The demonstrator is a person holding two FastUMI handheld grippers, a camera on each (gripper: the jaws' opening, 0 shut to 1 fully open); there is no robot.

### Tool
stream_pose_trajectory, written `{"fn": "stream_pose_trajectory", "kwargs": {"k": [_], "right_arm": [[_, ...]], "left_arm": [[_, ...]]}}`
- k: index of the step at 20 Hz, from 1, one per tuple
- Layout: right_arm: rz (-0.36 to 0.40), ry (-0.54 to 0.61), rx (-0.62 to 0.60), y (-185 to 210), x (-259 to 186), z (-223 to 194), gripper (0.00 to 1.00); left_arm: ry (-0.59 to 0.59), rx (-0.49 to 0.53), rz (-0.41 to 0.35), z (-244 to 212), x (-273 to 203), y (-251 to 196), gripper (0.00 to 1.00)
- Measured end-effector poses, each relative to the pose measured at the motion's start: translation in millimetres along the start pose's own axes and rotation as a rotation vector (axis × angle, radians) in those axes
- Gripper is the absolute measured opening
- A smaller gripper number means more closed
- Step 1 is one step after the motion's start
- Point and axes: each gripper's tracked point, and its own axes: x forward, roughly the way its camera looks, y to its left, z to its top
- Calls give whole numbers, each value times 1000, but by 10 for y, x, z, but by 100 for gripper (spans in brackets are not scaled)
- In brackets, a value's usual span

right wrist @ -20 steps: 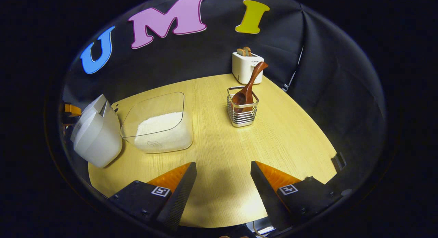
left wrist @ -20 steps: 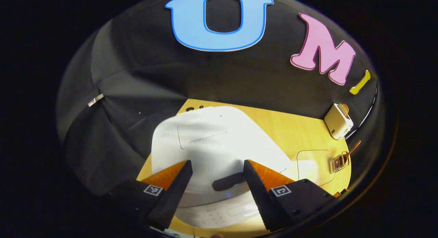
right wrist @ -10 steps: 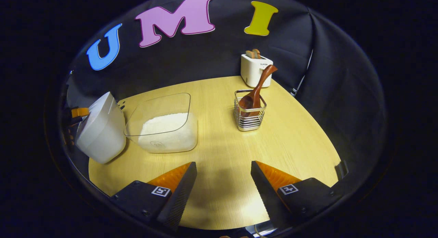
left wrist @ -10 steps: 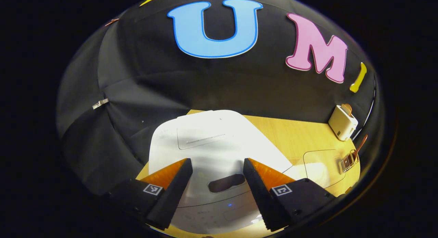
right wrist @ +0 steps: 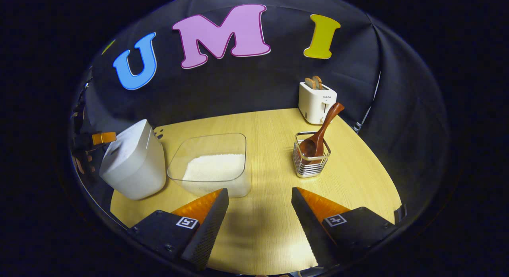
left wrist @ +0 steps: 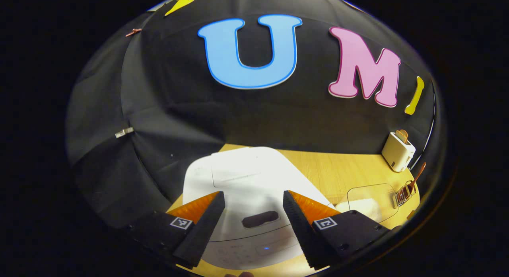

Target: Close the left gripper, press the button to open the rice cooker; take a wooden spoon from the chopstick holder with the right hand, scoop a spoonful of rice and pour it into the rice cooker, then put the wooden spoon back into the chopstick holder.

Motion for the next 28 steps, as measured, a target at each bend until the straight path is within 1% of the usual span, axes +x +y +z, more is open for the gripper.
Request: {"fn": "stream_pose_trajectory", "kwargs": {"k": [3,7,9,10,11,12,13,14,16,17,18,20,21,23,24,25,26,28], "right_arm": [[23,-60,14,19,-51,331,99],[54,-192,27,10,-241,902,99],[70,-249,39,-4,-398,1130,98],[79,-266,48,-5,-464,1200,99],[84,-279,51,-5,-540,1241,98],[61,-296,55,-72,-627,1257,98],[54,-301,62,-103,-692,1217,98],[80,-296,69,-42,-750,1133,98],[141,-235,55,91,-835,807,98],[149,-195,35,110,-875,630,98],[159,-157,27,141,-931,444,98],[175,-122,19,252,-988,239,99],[166,-113,7,280,-1024,169,99],[136,-127,-1,334,-1112,116,99],[119,-140,-1,372,-1167,103,99],[112,-164,-4,409,-1234,111,86],[100,-191,-7,431,-1280,125,99],[83,-210,-9,473,-1354,61,98]], "left_arm": [[-100,-15,-14,368,-306,-95,95],[-248,-48,-26,762,-907,-352,95],[-281,-4,-36,765,-1266,-560,95],[-281,-6,-45,781,-1300,-681,95],[-272,-25,-73,741,-1426,-856,95],[-260,-53,-95,679,-1556,-1007,95],[-247,-73,-109,612,-1684,-1137,95],[-234,-81,-106,528,-1799,-1221,95],[-212,-74,-103,346,-1989,-1367,95],[-192,-61,-128,245,-2064,-1471,95],[-182,-34,-174,169,-2118,-1577,95],[-188,43,-213,102,-2166,-1613,95],[-198,59,-229,108,-2186,-1590,95],[-220,43,-308,102,-2272,-1688,94],[-231,41,-334,76,-2329,-1684,95],[-255,44,-352,75,-2400,-1649,95],[-273,49,-364,55,-2454,-1624,95],[-287,64,-367,-50,-2555,-1521,95]]}}
